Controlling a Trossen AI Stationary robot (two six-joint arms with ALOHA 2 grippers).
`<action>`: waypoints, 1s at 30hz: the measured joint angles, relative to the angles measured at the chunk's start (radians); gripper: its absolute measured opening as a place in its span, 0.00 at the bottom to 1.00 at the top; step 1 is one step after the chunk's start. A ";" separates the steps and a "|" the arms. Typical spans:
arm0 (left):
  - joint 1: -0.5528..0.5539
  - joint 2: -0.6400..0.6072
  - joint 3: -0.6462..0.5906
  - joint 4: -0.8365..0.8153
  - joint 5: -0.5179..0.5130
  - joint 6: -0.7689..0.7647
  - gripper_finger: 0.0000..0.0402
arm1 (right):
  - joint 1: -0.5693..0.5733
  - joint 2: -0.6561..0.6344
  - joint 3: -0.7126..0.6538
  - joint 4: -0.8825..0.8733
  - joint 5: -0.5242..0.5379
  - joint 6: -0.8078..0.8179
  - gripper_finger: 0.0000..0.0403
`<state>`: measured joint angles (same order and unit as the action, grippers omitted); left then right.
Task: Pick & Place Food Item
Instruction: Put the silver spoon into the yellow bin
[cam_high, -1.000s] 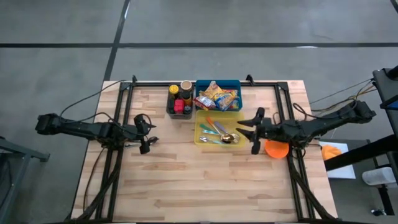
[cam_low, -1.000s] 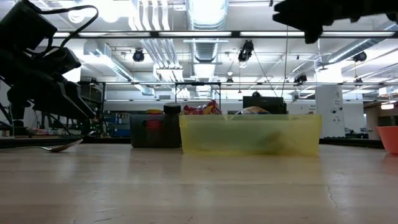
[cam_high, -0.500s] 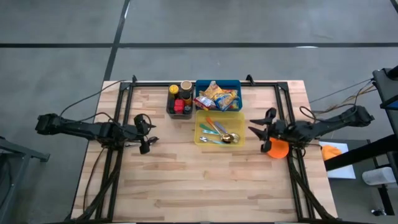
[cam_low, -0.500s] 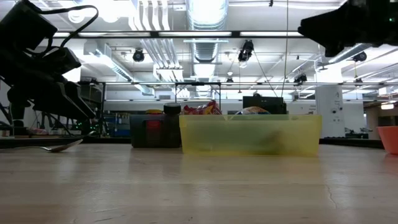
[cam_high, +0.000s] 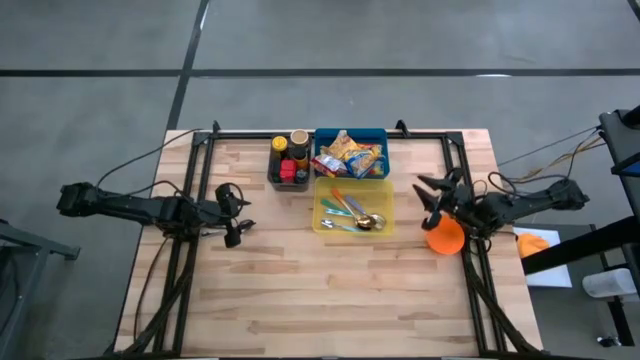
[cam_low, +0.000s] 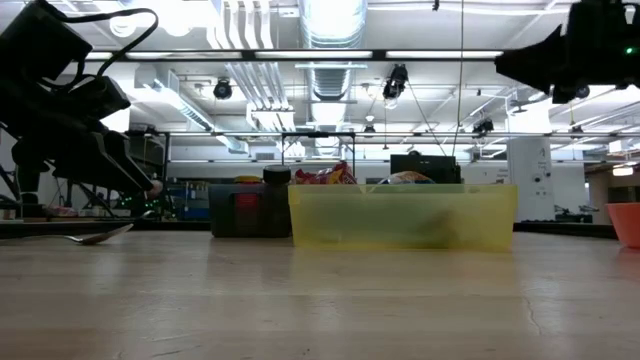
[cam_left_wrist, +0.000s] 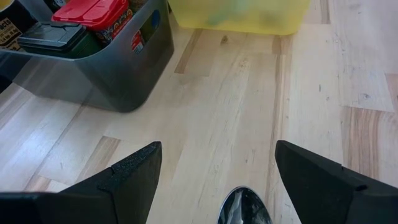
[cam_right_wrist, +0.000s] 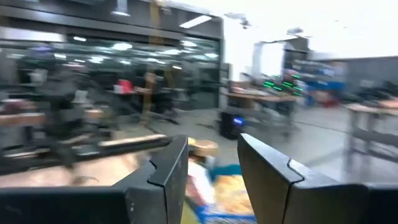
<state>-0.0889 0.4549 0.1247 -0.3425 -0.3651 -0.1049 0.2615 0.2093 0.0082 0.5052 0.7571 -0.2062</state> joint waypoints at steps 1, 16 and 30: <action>0.000 0.000 0.000 0.000 0.000 0.000 0.79 | -0.001 -0.014 0.000 -0.017 0.036 0.001 0.34; 0.000 0.000 0.000 0.000 0.000 0.000 0.79 | 0.000 -0.185 0.000 -0.220 -0.202 0.027 0.34; 0.000 0.000 0.000 0.000 0.000 0.000 0.79 | 0.000 -0.206 0.001 -0.278 -0.209 0.019 0.34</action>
<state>-0.0890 0.4552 0.1249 -0.3427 -0.3649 -0.1047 0.2619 0.0036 0.0090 0.2274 0.5484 -0.1868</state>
